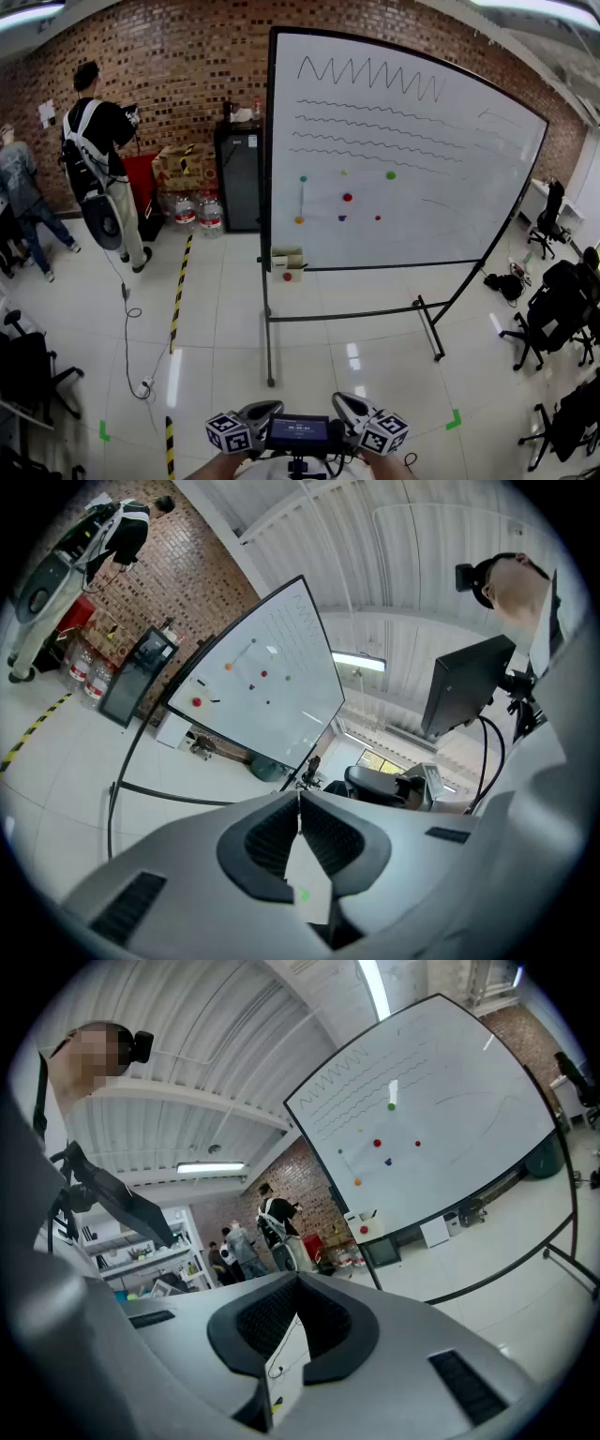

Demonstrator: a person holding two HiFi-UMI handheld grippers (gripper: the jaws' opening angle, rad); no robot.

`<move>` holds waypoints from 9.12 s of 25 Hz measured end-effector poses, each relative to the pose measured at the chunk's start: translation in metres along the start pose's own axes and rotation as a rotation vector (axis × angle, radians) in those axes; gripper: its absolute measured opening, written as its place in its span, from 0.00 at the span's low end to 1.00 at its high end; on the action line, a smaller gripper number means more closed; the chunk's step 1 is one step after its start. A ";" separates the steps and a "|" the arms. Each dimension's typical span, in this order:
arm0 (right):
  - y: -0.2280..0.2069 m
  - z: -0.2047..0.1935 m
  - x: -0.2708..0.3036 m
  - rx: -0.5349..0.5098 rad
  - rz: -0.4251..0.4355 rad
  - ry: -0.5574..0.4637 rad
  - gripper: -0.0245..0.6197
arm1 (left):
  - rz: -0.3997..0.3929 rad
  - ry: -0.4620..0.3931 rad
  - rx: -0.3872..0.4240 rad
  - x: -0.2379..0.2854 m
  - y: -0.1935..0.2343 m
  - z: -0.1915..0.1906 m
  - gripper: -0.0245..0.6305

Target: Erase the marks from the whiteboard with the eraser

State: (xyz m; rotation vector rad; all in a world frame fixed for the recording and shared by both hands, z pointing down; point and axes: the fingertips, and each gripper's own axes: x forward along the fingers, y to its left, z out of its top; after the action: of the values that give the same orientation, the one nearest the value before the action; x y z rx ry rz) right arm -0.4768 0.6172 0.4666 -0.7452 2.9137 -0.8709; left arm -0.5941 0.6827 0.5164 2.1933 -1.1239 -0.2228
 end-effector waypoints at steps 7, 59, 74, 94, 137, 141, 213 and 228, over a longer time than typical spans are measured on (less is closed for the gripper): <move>-0.080 0.057 0.033 -0.053 -0.019 -0.048 0.06 | -0.035 0.020 0.052 0.087 0.032 0.033 0.08; -0.428 0.252 0.154 -0.061 -0.027 0.070 0.06 | 0.625 -0.277 0.205 0.350 0.247 0.265 0.25; -0.442 0.274 0.225 -0.088 -0.031 0.093 0.06 | 0.890 -0.180 0.340 0.358 0.327 0.315 0.57; -0.464 0.284 0.192 -0.054 -0.078 0.099 0.06 | 1.051 -0.185 0.363 0.379 0.334 0.326 0.44; -0.533 0.313 -0.072 -0.007 -0.464 -0.223 0.06 | -0.068 0.087 0.502 0.621 0.046 0.221 0.44; -0.539 0.314 -0.138 -0.003 -0.491 -0.252 0.06 | -0.080 0.102 0.496 0.647 0.000 0.193 0.44; -0.723 0.448 -0.062 -0.146 -0.153 -0.121 0.06 | 0.601 -0.005 0.496 0.751 0.156 0.232 0.43; -0.768 0.444 -0.065 -0.063 -0.127 -0.085 0.06 | 0.892 -0.183 0.369 0.730 0.201 0.268 0.43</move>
State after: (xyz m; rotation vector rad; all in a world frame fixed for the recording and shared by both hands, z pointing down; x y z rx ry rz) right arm -0.0184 -0.1449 0.4834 -0.9568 2.8573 -0.7383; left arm -0.3902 -0.0943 0.5355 1.7500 -2.2571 0.1958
